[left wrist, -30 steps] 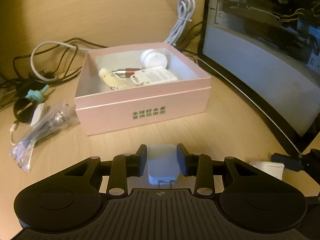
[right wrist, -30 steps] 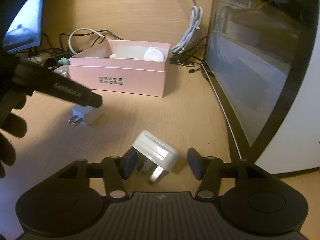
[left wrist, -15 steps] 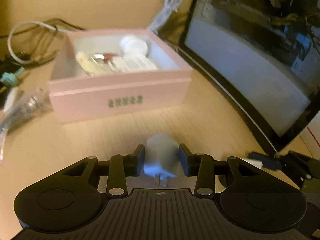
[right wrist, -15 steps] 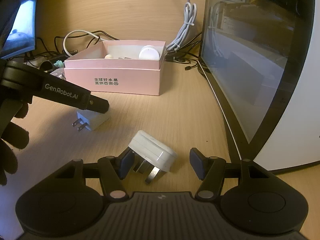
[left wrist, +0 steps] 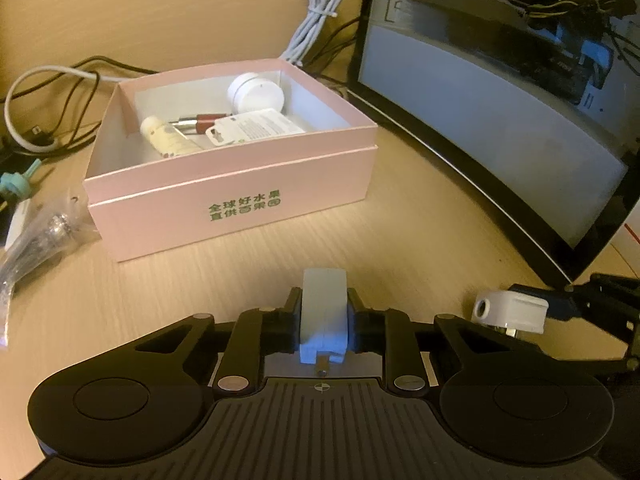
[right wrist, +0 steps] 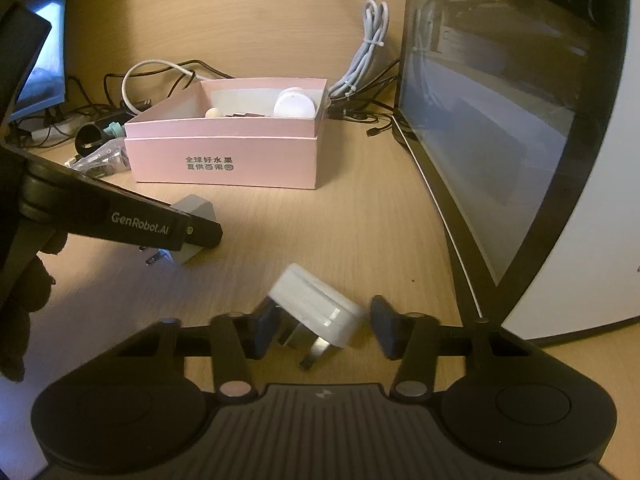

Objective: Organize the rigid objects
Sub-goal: 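Carry the charger and plug into the pink box and open both tools, then reach the right tool to the teal crank piece while the left tool reaches the bagged cable, then grasp the teal crank piece with the right tool while the left tool grasps the bagged black cable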

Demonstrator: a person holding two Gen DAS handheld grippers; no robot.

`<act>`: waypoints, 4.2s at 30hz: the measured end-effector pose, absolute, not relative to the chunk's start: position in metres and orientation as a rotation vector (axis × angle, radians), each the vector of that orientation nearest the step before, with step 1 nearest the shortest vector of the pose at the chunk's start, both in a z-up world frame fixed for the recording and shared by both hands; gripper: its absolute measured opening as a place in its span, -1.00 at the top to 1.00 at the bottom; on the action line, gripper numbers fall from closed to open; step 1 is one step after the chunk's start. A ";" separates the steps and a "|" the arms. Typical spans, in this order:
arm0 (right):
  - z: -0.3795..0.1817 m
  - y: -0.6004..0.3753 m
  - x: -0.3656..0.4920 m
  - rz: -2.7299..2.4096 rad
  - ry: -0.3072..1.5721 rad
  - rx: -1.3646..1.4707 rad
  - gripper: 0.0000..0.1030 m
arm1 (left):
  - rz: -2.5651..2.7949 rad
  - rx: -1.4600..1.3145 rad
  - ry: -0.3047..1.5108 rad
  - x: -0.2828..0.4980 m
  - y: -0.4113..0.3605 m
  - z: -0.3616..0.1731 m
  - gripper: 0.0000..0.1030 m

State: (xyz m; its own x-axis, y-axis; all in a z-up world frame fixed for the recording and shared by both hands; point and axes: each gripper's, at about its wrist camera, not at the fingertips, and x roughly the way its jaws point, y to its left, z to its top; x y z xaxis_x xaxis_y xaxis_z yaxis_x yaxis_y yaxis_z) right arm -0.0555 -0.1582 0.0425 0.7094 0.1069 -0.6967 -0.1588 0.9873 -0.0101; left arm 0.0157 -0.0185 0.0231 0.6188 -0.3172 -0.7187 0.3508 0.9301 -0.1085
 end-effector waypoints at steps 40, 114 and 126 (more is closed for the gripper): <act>0.126 -0.086 0.049 0.299 0.597 -0.200 -0.28 | -0.399 -0.086 0.735 0.136 0.066 0.123 0.50; 0.047 0.185 0.189 0.562 0.986 -0.174 0.79 | -0.076 -0.414 0.815 -0.088 0.291 0.070 0.78; 0.130 0.073 0.064 0.543 0.817 -0.141 0.79 | -0.347 -0.122 0.741 0.003 0.198 0.085 0.69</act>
State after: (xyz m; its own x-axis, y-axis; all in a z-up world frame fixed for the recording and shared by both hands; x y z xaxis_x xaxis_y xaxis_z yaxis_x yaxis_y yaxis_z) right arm 0.0639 0.0732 0.1301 0.5569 0.4052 -0.7250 -0.5115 0.8551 0.0850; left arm 0.0032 0.1983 0.0851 0.6836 -0.3515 -0.6396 0.2659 0.9361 -0.2303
